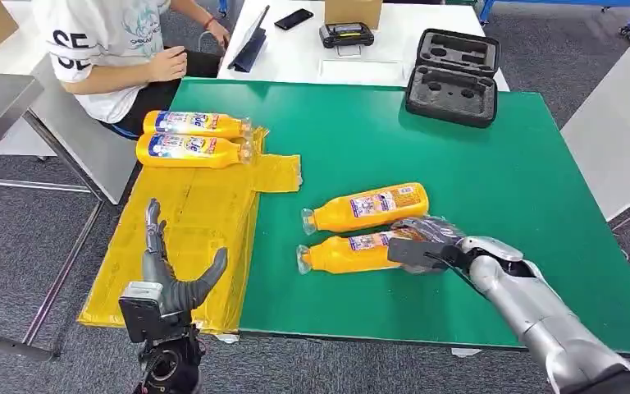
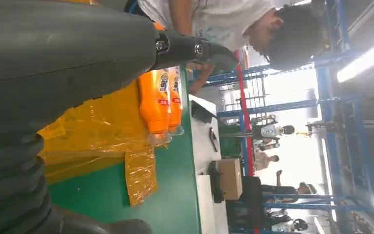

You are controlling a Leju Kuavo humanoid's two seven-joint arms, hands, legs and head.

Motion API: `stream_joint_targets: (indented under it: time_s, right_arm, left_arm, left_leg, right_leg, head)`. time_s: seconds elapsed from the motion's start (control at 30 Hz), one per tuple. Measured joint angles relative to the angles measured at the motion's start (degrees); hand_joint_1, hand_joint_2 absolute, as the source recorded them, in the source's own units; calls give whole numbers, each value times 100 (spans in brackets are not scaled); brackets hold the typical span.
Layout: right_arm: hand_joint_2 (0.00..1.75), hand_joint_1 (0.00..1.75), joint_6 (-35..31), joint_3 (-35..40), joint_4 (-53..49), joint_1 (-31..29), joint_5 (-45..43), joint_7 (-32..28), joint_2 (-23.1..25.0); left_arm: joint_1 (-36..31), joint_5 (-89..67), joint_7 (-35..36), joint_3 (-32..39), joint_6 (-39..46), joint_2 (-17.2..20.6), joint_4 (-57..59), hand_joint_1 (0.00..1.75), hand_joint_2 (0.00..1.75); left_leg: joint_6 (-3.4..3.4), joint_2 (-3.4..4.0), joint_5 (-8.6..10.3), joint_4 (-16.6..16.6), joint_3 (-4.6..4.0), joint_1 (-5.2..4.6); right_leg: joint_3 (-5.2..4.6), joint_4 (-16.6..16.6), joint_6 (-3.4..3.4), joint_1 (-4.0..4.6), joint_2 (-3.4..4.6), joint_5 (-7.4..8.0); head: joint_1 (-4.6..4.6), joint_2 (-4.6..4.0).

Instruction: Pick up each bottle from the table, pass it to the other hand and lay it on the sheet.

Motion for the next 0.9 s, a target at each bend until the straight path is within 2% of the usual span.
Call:
stream_joint_targets:
  time_s: [0.17, 0.37, 0.5, 0.9]
  right_arm:
    - [175, 175, -59, -59, -102, 290, -607, -661, 9]
    - [175, 175, -276, -615, -866, 1221, -1251, -1703, 245]
    - [175, 175, -378, -1123, -1427, 1814, -1209, -1707, 647]
    - [175, 175, -298, -1921, -1725, 2171, -1124, -1627, 1178]
  left_arm:
    - [-16, 207, 157, -9, -155, 0, 24, 0, 175]
    - [30, 855, 168, 46, -625, 31, 26, 0, 175]
    - [47, 1086, 158, 218, -761, 46, 7, 0, 175]
    - [250, 1165, 37, 608, -811, 48, -485, 0, 175]
  left_leg:
    - [0, -2, -1, 0, 3, 1]
    - [-4, -4, -5, -1, -5, 7]
    - [-6, -3, -7, -2, -6, 7]
    - [-4, -3, -3, -1, -5, 6]
  right_leg:
    - [4, 0, 0, 2, -2, -1]
    - [3, 1, -3, 9, -3, -4]
    - [-1, 1, -5, 12, -3, -6]
    - [0, 1, -4, 6, -4, -5]
  head:
    - [0, 0]
    - [2, 0]
    - [-2, 0]
    - [0, 0]
